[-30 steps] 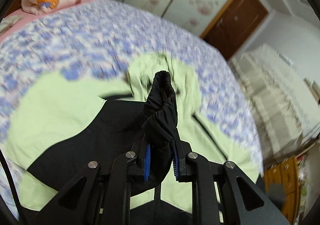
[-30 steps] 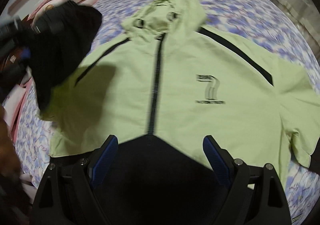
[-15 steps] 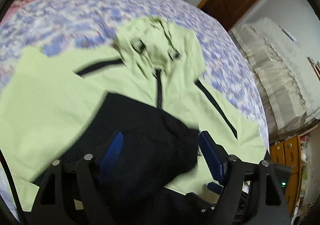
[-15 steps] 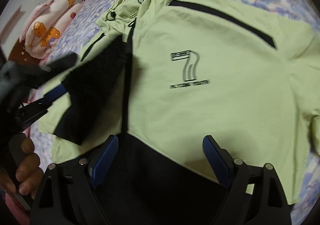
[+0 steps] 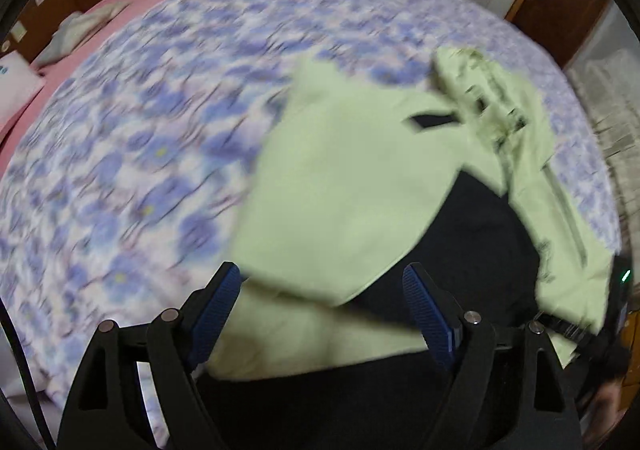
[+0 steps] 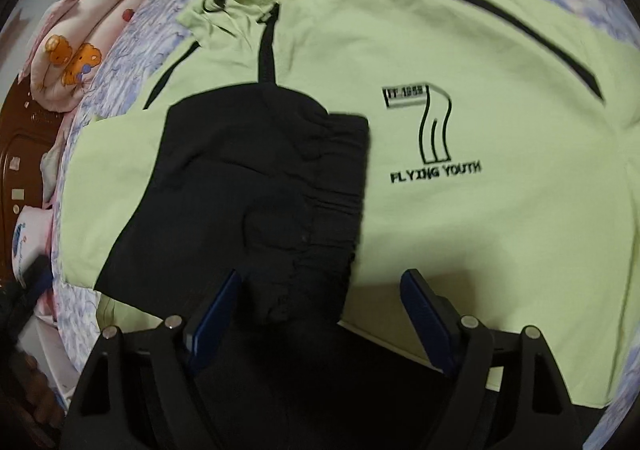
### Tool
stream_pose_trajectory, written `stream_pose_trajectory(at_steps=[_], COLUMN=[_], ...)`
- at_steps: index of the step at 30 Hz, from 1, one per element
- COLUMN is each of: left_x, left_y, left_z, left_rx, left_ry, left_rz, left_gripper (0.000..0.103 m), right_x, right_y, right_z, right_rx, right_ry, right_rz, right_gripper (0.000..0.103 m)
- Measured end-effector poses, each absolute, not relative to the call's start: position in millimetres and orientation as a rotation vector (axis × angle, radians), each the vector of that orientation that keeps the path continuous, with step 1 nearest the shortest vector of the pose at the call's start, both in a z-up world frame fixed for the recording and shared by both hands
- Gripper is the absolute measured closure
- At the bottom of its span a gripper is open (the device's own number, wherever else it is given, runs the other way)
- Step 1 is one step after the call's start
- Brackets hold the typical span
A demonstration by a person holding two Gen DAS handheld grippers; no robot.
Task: Fold large clothes
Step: 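Lift the black sleeve with the left gripper and lay it across the jacket front, then press the laid sleeve flat with the left gripper, then open and withdraw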
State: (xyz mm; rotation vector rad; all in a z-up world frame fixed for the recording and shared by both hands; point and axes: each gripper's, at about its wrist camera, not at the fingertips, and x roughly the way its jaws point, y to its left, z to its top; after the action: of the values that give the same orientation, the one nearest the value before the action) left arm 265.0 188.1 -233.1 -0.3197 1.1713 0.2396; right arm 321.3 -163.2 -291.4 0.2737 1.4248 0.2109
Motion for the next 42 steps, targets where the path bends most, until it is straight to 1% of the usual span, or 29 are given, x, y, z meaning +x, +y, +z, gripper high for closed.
stream_pose_trajectory(at_steps=[3,5,6,7,8,9,10,11,12,13,18,20,22,23,24,26,27,28,31,36,42], left_x=[250.0,246.9,246.3,246.7,247.8,249.8,252.8,255.8,260.0,264.2,283.7,286.9,287.9,288.7,288.7,288.0,287.8,287.8,286.8,286.4,284.5], left_y=[205.4,212.5,215.4,216.4,214.8,214.1,212.9,211.1,209.1,207.3,205.2,207.3,211.6,214.1,217.4,222.7,224.3,225.0,223.7,224.8,224.0], left_z=[-253.4,-267.7,-276.3,-283.4,-287.3,-291.3,-294.6,-296.1,-297.9,-298.7,-300.6,-302.0,-304.7,-306.8,-310.0,-314.5,-315.8,-316.7,-318.1,-316.8,-316.6], left_rx=[-0.292,-0.282,-0.274,-0.265,-0.255,-0.240,-0.225,-0.216,-0.201,-0.190,-0.154,-0.165,-0.191,-0.202,-0.247,-0.344,-0.371,-0.389,-0.406,-0.440,-0.456], left_ry=[1.234,1.270,1.294,1.307,1.311,1.308,1.301,1.298,1.290,1.276,1.258,1.256,1.258,1.261,1.270,1.270,1.269,1.266,1.258,1.252,1.246], left_rz=[0.293,0.324,0.338,0.341,0.346,0.346,0.341,0.338,0.331,0.324,0.339,0.343,0.355,0.364,0.357,0.343,0.347,0.348,0.351,0.355,0.358], left_gripper=[0.021,0.021,0.021,0.021,0.021,0.021,0.021,0.021,0.021,0.021,0.021,0.025,0.036,0.046,0.051,0.060,0.062,0.064,0.072,0.078,0.080], right_x=[323.4,326.6,327.7,328.5,329.0,330.3,330.8,331.0,331.4,331.5,339.0,343.4,349.1,351.5,354.2,361.8,365.3,368.8,375.9,375.3,356.1], right_y=[-165.8,-166.6,-166.9,-166.5,-165.8,-164.1,-163.2,-162.7,-162.3,-163.6,-163.6,-165.2,-168.0,-170.3,-172.5,-179.2,-183.3,-189.4,-204.9,-229.0,-253.7], right_z=[-292.1,-293.3,-293.8,-294.4,-294.8,-295.8,-295.7,-295.4,-294.3,-293.2,-278.6,-265.2,-250.0,-242.4,-234.7,-220.6,-215.0,-209.9,-199.9,-208.6,-220.4], right_rx=[0.320,0.353,0.362,0.365,0.367,0.373,0.373,0.369,0.369,0.378,0.364,0.339,0.328,0.322,0.314,0.308,0.309,0.318,0.324,0.323,0.334], right_ry=[1.421,1.426,1.427,1.429,1.432,1.435,1.439,1.439,1.435,1.430,1.392,1.349,1.296,1.270,1.244,1.201,1.186,1.175,1.158,1.225,1.246], right_rz=[0.201,0.186,0.176,0.168,0.166,0.171,0.169,0.167,0.169,0.170,0.171,0.176,0.187,0.187,0.184,0.167,0.156,0.147,0.098,0.024,-0.052], right_gripper=[0.029,0.041,0.045,0.053,0.056,0.064,0.068,0.069,0.075,0.078,0.081,0.082,0.082,0.082,0.082,0.084,0.088,0.096,0.096,0.096,0.096])
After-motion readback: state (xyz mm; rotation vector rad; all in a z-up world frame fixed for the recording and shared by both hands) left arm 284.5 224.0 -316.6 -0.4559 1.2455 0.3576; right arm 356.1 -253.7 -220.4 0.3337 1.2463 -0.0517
